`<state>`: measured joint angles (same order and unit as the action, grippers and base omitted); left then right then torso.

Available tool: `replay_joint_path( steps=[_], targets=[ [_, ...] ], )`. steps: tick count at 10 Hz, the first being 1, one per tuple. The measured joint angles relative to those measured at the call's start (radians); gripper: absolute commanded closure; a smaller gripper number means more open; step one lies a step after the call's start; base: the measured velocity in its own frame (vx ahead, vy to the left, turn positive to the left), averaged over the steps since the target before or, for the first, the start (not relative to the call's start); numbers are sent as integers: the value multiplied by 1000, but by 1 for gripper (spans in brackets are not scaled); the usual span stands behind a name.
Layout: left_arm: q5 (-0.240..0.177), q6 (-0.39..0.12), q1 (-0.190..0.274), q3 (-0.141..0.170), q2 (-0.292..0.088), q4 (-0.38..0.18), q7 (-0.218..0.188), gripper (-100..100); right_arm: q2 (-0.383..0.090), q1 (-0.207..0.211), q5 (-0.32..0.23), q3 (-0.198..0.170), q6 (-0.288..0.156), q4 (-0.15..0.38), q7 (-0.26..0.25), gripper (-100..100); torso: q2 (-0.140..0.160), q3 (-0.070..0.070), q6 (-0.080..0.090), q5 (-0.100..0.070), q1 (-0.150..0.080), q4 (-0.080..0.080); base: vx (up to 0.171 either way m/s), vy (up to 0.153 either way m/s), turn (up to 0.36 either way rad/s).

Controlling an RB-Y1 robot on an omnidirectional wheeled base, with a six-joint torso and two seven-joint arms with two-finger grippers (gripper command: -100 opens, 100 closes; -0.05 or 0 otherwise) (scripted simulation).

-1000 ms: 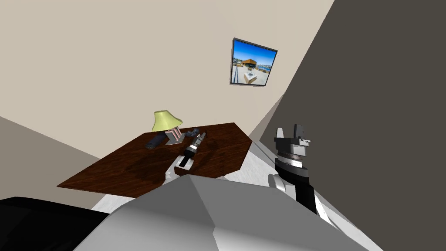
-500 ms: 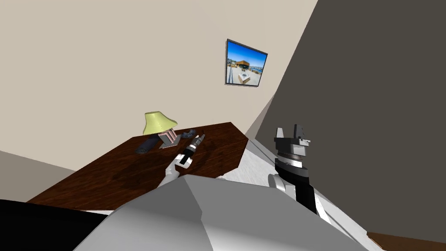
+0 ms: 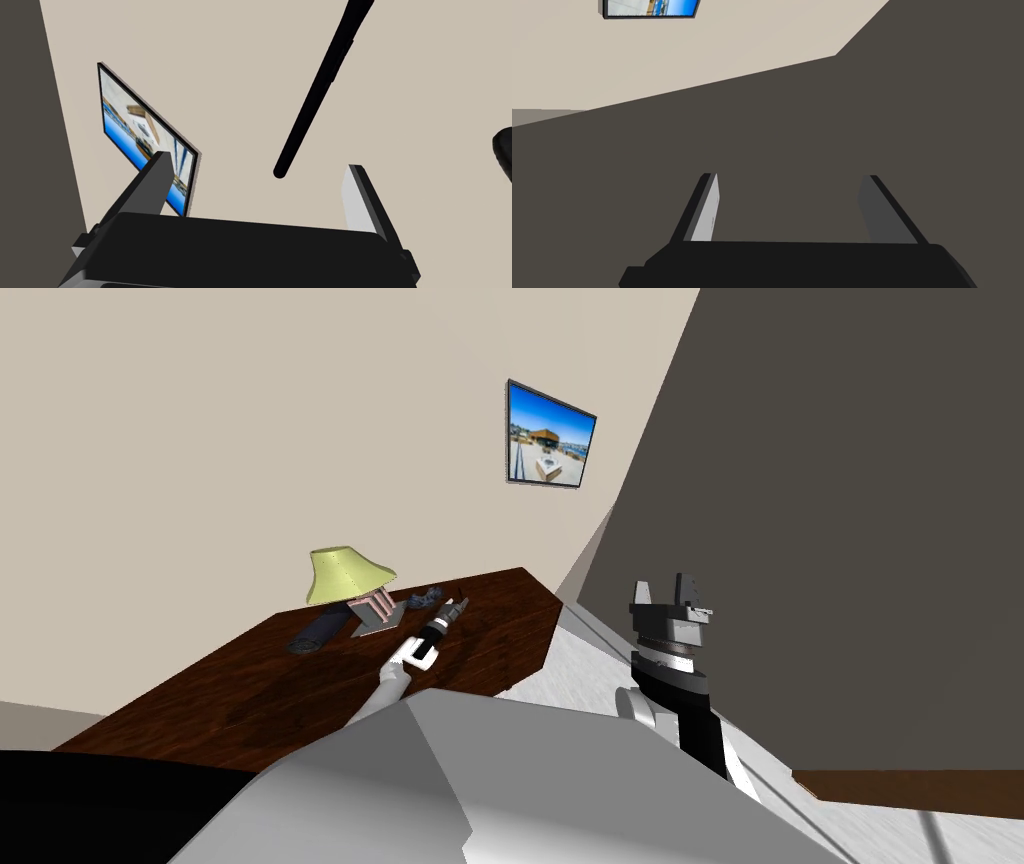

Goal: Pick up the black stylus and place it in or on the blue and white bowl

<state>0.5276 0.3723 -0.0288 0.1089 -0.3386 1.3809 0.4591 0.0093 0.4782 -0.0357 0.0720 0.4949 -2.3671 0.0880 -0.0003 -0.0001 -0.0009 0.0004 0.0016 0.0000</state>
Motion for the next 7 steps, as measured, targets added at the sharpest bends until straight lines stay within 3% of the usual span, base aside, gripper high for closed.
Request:
replay_joint_path(
  steps=[3,6,7],
  targets=[
    [36,-6,40,14,-30,-81,49,-100,0,0,0,0,0,0,0,0,0,0,0,0,0,0,-20,18,-165],
    [74,-23,69,25,-88,-138,93,-100,0,0,0,0,0,0,0,0,1,0,0,0,0,0,-17,15,-94],
    [75,-26,70,24,-91,-138,94,0,0,0,0,0,0,0,0,0,0,0,-1,0,-1,0,0,0,0]
  ],
)
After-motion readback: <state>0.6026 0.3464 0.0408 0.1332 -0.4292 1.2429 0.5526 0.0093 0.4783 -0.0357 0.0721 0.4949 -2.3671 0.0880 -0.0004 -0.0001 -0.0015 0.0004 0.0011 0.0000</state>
